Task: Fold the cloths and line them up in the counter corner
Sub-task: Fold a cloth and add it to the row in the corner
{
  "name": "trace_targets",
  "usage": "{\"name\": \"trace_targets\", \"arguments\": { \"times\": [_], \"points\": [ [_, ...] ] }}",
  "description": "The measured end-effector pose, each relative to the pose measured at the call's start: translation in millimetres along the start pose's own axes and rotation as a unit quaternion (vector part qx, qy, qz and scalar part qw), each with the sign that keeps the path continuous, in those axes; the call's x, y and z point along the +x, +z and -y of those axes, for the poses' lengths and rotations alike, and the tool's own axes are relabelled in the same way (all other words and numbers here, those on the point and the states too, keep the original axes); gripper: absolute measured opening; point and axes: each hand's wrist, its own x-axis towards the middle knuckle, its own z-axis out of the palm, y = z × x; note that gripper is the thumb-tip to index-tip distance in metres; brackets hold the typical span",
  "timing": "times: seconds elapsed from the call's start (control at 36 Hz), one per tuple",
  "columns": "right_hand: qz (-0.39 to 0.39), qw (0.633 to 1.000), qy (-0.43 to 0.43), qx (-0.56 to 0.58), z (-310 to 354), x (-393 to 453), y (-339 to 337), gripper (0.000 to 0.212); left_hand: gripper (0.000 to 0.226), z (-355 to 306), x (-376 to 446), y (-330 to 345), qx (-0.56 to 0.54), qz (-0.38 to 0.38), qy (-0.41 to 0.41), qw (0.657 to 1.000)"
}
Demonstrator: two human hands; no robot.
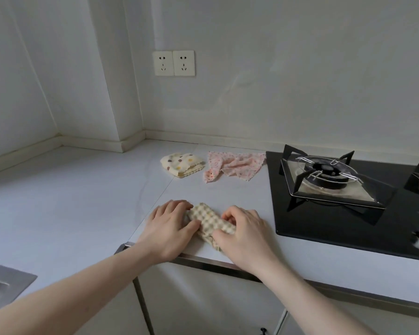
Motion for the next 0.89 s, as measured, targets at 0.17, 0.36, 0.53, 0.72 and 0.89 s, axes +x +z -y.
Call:
{"name": "trace_targets", "arguments": {
  "times": [0.17,0.36,0.53,0.72,0.89],
  "points": [
    [0.023,0.985,-0.001,0.170,-8,7,9,0.024,0.055,1,-2,12,-0.105,-0.003,-0.021,0.994],
    [0.051,0.962,0.078,0.256,-12,9,19,0.034,0.023,1,6,0,-0.220,0.043,-0.102,0.969],
    [0.157,0.905,0.219,0.328,23,6,-44,0.024,0.018,-51,-9,-72,-0.355,0.088,-0.214,0.906],
    [0.172,0.884,0.267,0.342,55,-31,-190,0.018,0.017,-144,-27,-173,-0.395,0.156,-0.218,0.879],
    [0.112,0.865,0.310,0.378,54,-73,-295,0.015,0.021,-230,-27,-210,-0.405,0.223,-0.165,0.871]
  ]
}}
